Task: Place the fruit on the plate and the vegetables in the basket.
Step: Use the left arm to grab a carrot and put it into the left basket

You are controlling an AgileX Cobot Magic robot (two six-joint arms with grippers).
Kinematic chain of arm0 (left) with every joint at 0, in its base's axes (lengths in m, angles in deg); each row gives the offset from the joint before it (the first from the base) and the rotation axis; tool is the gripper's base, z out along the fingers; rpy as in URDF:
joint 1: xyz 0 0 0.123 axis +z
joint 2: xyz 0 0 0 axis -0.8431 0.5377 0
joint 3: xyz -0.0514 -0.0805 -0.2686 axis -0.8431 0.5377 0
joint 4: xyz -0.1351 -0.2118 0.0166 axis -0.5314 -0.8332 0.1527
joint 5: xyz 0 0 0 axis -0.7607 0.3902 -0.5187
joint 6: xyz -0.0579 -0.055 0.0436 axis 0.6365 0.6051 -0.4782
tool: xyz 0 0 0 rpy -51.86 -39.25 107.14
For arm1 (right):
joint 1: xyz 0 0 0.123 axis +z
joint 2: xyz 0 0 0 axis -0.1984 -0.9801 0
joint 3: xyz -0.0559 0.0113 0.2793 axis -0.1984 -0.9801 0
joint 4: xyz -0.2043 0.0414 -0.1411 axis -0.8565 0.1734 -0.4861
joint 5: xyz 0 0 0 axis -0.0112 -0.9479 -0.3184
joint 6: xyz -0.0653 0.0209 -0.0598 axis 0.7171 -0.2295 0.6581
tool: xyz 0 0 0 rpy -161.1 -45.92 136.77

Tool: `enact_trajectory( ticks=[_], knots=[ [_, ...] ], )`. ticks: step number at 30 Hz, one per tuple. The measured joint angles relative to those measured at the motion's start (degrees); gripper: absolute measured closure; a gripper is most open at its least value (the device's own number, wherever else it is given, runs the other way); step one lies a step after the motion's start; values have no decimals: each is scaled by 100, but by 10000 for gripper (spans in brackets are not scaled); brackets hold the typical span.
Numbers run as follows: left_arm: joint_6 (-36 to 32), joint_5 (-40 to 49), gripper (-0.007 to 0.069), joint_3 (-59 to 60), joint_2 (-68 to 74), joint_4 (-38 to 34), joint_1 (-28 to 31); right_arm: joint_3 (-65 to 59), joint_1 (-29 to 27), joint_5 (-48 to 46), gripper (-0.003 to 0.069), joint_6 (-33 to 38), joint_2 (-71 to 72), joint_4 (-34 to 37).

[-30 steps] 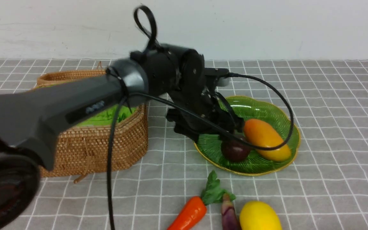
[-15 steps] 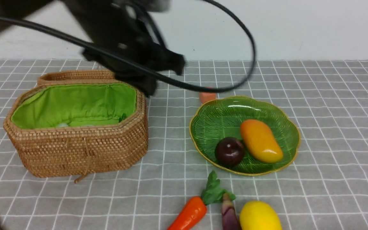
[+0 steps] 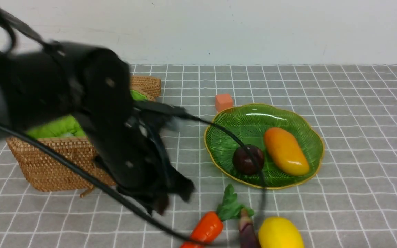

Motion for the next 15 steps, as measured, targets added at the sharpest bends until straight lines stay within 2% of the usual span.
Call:
enact_trajectory(
  ticks=[1,2,3,4,5,6,7,9,11,15],
  knots=[
    [-5,-29,386,0,0,0,-33,0,0,0,419,0,0,0],
    [-12,-299,288,0,126,163,-288,0,0,0,419,0,0,-4],
    [-12,-334,275,0,142,188,-317,0,0,0,419,0,0,-4],
    [19,-573,186,0,261,364,-502,0,0,0,419,0,0,-4],
    [46,-740,122,0,358,486,-611,0,0,0,419,0,0,-4],
    [59,-802,97,0,399,537,-650,0,0,0,419,0,0,-4],
    [65,-1035,17,0,580,673,-774,0,0,0,419,0,0,-4],
    [78,-1227,-26,0,801,741,-857,0,0,0,419,0,0,-4],
    [78,-1334,-35,0,1045,771,-883,0,0,0,419,0,0,-4],
    [78,-1531,9,0,1589,872,-884,0,0,0,419,0,0,-4]
  ],
)
